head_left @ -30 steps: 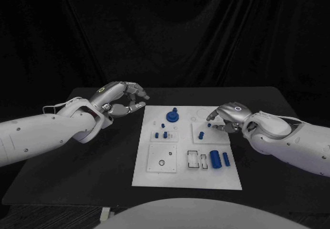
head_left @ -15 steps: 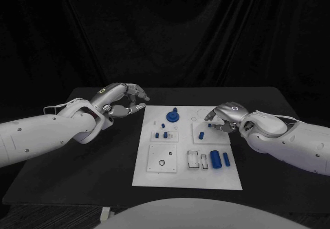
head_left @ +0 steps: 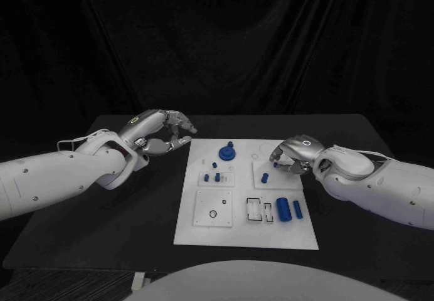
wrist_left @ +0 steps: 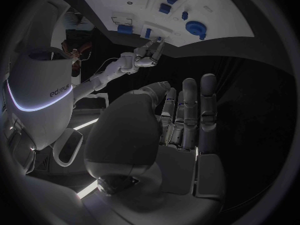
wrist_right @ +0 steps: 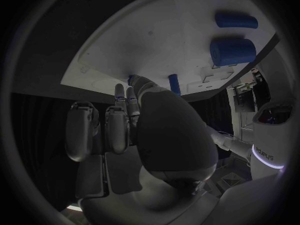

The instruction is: Assemble the parts on the task board

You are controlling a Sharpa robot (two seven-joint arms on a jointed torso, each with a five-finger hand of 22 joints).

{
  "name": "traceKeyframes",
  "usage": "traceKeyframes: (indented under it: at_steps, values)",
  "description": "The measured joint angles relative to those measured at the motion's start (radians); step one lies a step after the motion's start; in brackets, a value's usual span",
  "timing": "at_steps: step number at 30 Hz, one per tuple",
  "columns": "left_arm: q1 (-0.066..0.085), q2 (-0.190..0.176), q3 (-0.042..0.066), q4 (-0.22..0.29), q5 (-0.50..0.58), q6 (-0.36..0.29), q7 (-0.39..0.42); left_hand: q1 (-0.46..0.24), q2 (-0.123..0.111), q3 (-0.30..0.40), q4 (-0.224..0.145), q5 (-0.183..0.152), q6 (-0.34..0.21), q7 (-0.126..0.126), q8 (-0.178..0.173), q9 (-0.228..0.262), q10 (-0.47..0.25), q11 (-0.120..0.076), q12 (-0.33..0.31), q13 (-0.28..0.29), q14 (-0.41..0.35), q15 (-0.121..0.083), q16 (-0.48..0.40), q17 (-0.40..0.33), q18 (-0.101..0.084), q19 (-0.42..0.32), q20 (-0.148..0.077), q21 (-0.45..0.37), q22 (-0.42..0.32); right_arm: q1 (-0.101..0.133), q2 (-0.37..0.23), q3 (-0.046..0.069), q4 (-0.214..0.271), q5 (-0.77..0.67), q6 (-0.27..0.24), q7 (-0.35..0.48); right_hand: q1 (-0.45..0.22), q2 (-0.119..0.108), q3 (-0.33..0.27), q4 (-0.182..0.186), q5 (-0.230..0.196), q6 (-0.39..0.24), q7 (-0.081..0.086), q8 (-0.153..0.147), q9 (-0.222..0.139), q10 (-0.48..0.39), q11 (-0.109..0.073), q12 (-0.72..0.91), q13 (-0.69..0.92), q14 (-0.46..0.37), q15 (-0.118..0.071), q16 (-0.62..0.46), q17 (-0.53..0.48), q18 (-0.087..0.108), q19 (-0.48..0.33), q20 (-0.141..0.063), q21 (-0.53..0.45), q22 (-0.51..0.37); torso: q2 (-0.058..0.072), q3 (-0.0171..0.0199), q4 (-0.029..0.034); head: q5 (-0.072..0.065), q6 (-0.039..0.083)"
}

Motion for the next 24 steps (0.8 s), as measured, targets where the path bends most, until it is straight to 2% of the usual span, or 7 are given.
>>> traceKeyframes:
  at_steps: [2,7,18,24]
  values:
    - [0.000,0.000,0.000,0.000,0.000,0.000,0.000,0.000,0.000,0.000,0.000,0.000,0.000,0.000,0.000,0.000,0.000,0.000,0.000,0.000,0.000,0.000,0.000,0.000,0.000,0.000,0.000,0.004,0.000,-0.001,0.001,0.000,-0.002,0.000,0.004,0.000,0.000,0.000,0.003,-0.003,0.000,0.001,0.001,0.000,0.000,0.002,0.000,0.001,-0.001,0.000,0.000,0.000,0.000,0.000,0.000,0.000,0.000,0.000,0.000,0.0000,0.0000,0.000,0.000]
    - [-0.001,0.001,0.000,0.000,0.000,0.002,0.001,0.000,0.000,0.000,0.000,0.001,0.000,0.000,0.000,0.000,0.000,0.000,0.000,-0.001,0.000,0.000,0.000,0.000,0.000,0.000,0.000,0.007,0.000,-0.005,0.004,0.000,-0.007,0.000,0.011,0.000,0.000,0.000,0.008,-0.008,0.000,0.018,0.018,0.013,0.006,0.014,-0.003,0.009,-0.005,0.000,0.000,0.000,0.000,0.000,0.000,0.000,0.003,0.000,0.000,-0.0001,0.0000,0.001,0.000]
    - [-0.002,0.001,0.000,0.000,0.000,0.005,0.001,0.000,0.000,0.000,0.000,0.004,0.004,0.004,0.000,0.000,0.000,0.000,0.000,-0.004,0.000,0.000,0.000,-0.001,0.000,0.000,0.000,0.009,0.000,-0.009,0.011,0.003,-0.018,0.001,0.017,0.001,0.000,0.000,0.014,-0.014,0.000,0.036,0.029,0.017,0.011,0.025,-0.007,0.016,-0.008,0.000,0.000,0.000,0.000,0.000,0.000,0.000,0.003,0.000,0.000,-0.0001,-0.0001,0.005,0.000]
    - [-0.003,0.003,0.000,0.000,0.000,0.006,0.002,0.002,0.002,0.000,0.000,0.004,0.006,0.006,0.000,0.000,0.003,0.003,0.000,-0.006,0.000,0.000,0.000,-0.001,0.000,0.000,0.000,0.015,0.000,-0.009,0.015,0.004,-0.023,0.001,0.015,0.005,0.000,0.000,0.029,-0.029,0.000,0.072,0.028,0.039,0.019,0.063,-0.008,0.032,-0.012,0.000,0.000,0.005,0.000,0.000,0.000,0.000,0.008,0.000,0.000,-0.0001,-0.0001,0.005,0.000]
